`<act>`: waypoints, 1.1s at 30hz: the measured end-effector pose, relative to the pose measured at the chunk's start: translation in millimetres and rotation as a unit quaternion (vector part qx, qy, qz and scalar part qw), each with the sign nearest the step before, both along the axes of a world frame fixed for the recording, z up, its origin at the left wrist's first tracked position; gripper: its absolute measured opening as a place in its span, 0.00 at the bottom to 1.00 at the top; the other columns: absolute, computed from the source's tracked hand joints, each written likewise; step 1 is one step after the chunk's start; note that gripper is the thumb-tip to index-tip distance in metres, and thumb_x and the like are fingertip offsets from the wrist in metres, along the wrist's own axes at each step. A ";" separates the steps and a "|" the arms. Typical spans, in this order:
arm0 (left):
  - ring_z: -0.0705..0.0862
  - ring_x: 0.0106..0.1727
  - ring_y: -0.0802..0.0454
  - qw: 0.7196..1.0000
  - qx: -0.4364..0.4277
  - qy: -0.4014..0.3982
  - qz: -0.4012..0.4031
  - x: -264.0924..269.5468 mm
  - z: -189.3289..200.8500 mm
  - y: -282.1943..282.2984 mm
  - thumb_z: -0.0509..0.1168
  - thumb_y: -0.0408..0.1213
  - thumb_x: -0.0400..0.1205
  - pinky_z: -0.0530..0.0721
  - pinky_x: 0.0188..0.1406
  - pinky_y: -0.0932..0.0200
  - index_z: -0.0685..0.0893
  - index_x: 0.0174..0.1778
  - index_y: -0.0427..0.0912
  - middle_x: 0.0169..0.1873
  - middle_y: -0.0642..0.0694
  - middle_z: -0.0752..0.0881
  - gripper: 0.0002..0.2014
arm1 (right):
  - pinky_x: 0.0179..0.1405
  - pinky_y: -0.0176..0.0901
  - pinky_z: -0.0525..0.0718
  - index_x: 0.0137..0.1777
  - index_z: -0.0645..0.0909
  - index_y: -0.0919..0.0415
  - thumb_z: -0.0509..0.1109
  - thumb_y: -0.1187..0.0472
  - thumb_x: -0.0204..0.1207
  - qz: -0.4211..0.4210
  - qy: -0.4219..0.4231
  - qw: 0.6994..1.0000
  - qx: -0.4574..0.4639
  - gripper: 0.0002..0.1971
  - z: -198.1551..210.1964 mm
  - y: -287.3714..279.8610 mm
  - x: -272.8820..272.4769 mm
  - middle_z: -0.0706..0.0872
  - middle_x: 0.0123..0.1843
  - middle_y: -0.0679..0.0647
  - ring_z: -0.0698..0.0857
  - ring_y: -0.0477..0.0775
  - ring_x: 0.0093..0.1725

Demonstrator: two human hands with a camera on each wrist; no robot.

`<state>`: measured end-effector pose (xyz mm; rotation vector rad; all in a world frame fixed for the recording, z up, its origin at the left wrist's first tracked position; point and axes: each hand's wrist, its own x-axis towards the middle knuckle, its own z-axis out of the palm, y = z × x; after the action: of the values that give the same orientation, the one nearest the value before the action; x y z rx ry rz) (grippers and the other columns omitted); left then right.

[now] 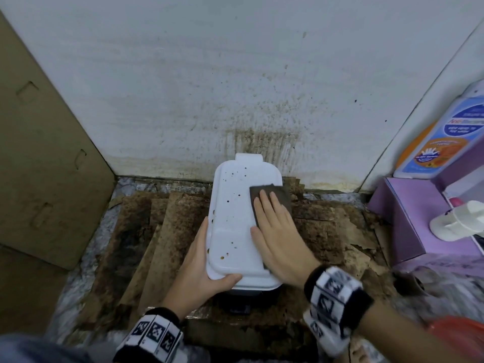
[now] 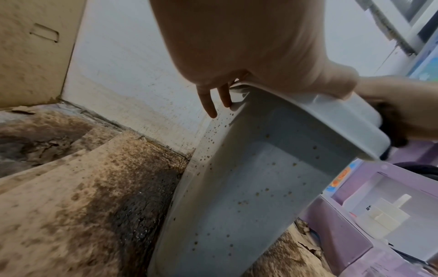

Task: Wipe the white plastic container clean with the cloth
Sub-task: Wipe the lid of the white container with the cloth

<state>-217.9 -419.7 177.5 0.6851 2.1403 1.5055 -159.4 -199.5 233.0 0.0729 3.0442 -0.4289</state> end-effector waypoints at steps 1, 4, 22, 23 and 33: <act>0.60 0.88 0.62 1.000 -0.001 0.001 0.002 0.2 -0.9 -0.1 0.82 0.64 0.69 0.70 0.84 0.36 0.41 0.88 0.72 0.87 0.70 0.55 0.62 | 0.89 0.56 0.40 0.89 0.36 0.62 0.32 0.46 0.89 -0.003 0.005 1.000 -0.003 0.32 0.1 -10.0 15.1 0.32 0.90 0.54 0.28 0.53 0.87; 0.61 0.88 0.61 1.000 -0.011 0.005 0.006 0.9 -2.2 -1.1 0.82 0.64 0.68 0.71 0.84 0.36 0.41 0.88 0.72 0.88 0.69 0.56 0.63 | 0.89 0.52 0.38 0.89 0.35 0.59 0.38 0.49 0.91 -0.010 0.007 1.000 -0.025 0.31 1.4 -30.1 44.0 0.31 0.90 0.50 0.28 0.49 0.87; 0.62 0.88 0.62 1.000 0.009 0.006 -0.009 -0.8 6.0 2.0 0.82 0.61 0.71 0.70 0.84 0.36 0.41 0.88 0.72 0.87 0.70 0.58 0.61 | 0.89 0.53 0.40 0.89 0.38 0.61 0.43 0.47 0.92 -0.026 -0.027 0.999 -0.035 0.32 4.6 43.8 -78.7 0.36 0.91 0.54 0.33 0.54 0.89; 0.62 0.88 0.61 1.000 0.008 0.006 -0.009 -0.7 6.0 2.1 0.82 0.61 0.71 0.70 0.84 0.35 0.41 0.88 0.72 0.87 0.69 0.58 0.61 | 0.88 0.51 0.38 0.90 0.38 0.59 0.43 0.47 0.92 -0.029 -0.024 0.998 -0.055 0.32 4.5 38.6 -70.5 0.35 0.91 0.52 0.32 0.52 0.89; 0.59 0.89 0.59 1.000 -0.012 -0.006 -0.004 -2.1 -0.7 -1.4 0.83 0.64 0.68 0.68 0.84 0.34 0.40 0.88 0.73 0.88 0.71 0.54 0.64 | 0.89 0.53 0.42 0.90 0.42 0.59 0.35 0.46 0.89 -0.076 0.046 0.996 -0.013 0.32 -7.1 -28.1 7.0 0.40 0.91 0.52 0.35 0.50 0.89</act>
<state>-220.0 -421.1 176.8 0.6751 2.1413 1.4726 -152.4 -227.5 225.9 0.2927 3.1354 -0.4965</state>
